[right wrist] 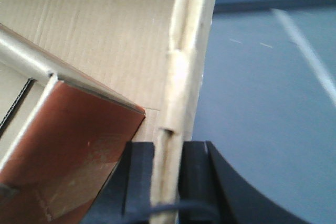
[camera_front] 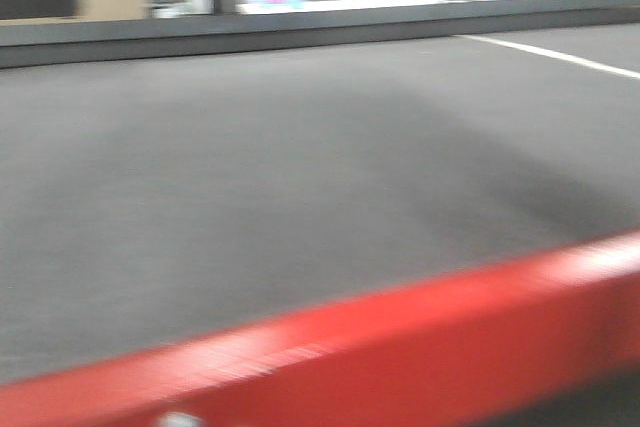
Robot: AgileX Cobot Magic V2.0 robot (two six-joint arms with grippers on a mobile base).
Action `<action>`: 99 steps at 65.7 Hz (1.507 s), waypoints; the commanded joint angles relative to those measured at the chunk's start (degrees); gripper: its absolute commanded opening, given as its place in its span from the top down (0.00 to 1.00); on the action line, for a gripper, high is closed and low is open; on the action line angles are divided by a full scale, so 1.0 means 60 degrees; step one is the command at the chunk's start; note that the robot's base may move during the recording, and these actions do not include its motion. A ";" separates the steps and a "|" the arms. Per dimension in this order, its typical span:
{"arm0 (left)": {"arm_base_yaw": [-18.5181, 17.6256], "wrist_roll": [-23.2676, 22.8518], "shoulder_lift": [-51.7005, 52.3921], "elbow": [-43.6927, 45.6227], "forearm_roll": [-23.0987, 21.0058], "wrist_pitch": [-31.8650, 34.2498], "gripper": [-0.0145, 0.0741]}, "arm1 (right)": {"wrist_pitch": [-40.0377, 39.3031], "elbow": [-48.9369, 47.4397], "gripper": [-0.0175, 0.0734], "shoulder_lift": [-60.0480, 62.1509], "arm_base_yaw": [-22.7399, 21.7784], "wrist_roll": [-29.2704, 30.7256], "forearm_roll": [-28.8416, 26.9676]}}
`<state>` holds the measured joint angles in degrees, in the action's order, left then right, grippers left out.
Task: Stack two boxes on right shelf middle
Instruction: 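Carry the boxes in both grippers past the red-framed table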
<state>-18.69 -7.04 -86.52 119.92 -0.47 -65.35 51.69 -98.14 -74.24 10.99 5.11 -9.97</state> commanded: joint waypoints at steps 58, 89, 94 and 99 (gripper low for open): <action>0.0031 0.0051 0.0201 0.0153 0.0204 0.0295 0.96 | -0.0557 -0.0093 0.98 0.0110 -0.0083 0.0092 0.0525; 0.0031 0.0051 0.0201 0.0153 0.0204 0.0295 0.96 | -0.0557 -0.0093 0.98 0.0110 -0.0083 0.0092 0.0525; 0.0031 0.0051 0.0201 0.0153 0.0204 0.0295 0.96 | -0.0557 -0.0093 0.98 0.0110 -0.0083 0.0092 0.0525; 0.0031 0.0051 0.0201 0.0153 0.0204 0.0295 0.96 | -0.0557 -0.0093 0.98 0.0110 -0.0083 0.0092 0.0525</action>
<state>-18.69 -7.04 -86.52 119.92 -0.47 -65.35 51.58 -98.14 -74.24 10.99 5.11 -9.97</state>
